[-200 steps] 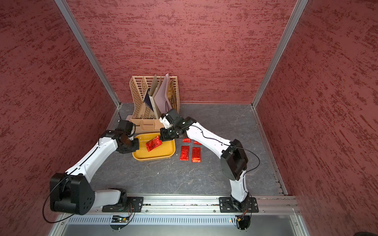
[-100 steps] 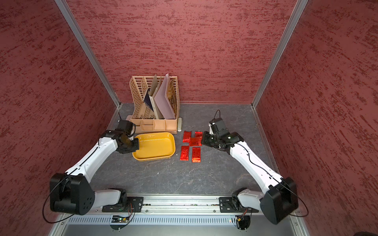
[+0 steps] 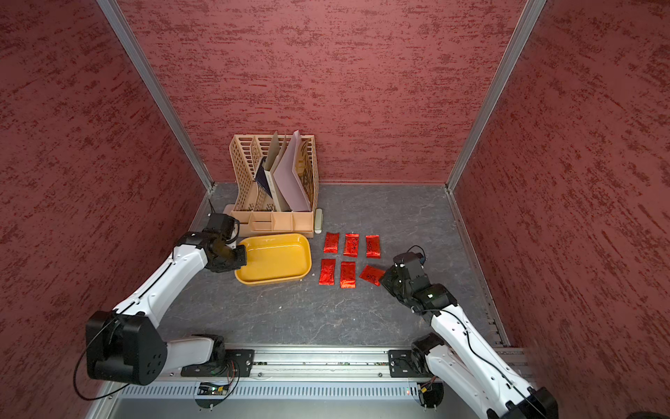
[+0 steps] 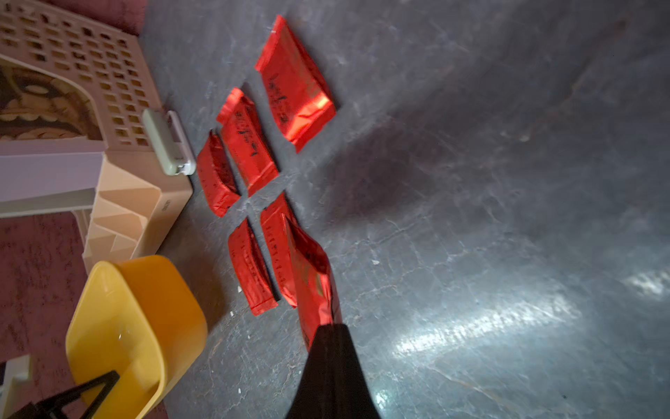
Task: Take the tea bags out of the storage box
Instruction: Place the tea bag at the center of the board.
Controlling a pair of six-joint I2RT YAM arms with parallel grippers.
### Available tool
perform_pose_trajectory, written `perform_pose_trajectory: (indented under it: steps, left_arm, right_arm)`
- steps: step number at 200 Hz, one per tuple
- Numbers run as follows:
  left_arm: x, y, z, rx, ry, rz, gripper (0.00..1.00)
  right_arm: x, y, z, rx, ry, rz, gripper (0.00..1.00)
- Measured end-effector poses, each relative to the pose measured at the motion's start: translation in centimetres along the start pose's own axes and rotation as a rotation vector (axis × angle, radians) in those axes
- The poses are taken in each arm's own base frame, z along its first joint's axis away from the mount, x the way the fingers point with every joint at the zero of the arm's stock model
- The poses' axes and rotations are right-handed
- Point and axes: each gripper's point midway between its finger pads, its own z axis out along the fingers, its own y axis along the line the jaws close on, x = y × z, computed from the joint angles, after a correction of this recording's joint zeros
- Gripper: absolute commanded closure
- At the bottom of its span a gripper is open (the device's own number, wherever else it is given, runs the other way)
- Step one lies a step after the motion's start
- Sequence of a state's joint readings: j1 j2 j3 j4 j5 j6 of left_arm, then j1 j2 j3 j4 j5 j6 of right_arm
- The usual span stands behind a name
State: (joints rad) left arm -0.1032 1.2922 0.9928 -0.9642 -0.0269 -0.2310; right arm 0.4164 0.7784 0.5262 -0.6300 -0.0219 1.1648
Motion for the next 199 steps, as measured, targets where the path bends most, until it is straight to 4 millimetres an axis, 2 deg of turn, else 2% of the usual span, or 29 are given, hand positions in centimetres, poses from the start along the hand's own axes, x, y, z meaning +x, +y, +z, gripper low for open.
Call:
perform_pose_trajectory:
  steps: [26, 70, 120, 190, 199]
  left_arm:
    - [0.0, -0.2, -0.1, 0.004, -0.004, 0.005, 1.0]
    - [-0.1, -0.2, -0.1, 0.008, -0.007, 0.005, 1.0]
    - [-0.2, -0.3, -0.3, 0.014, -0.017, 0.004, 1.0]
    - [-0.4, -0.3, -0.3, 0.016, -0.023, -0.002, 1.0]
    - [-0.4, -0.3, -0.3, 0.016, -0.023, -0.002, 1.0]
  right_arm:
    - [0.8, -3.7, 1.9, 0.065, -0.012, 0.163, 1.0]
    - [0.6, -5.8, 4.4, 0.049, -0.075, 0.372, 1.0]
    - [-0.1, -4.4, 6.2, -0.015, -0.086, 0.52, 1.0]
    - [-0.1, -4.1, 7.4, -0.053, -0.087, 0.649, 1.0]
    - [0.0, -4.1, 7.3, -0.057, -0.082, 0.653, 0.94]
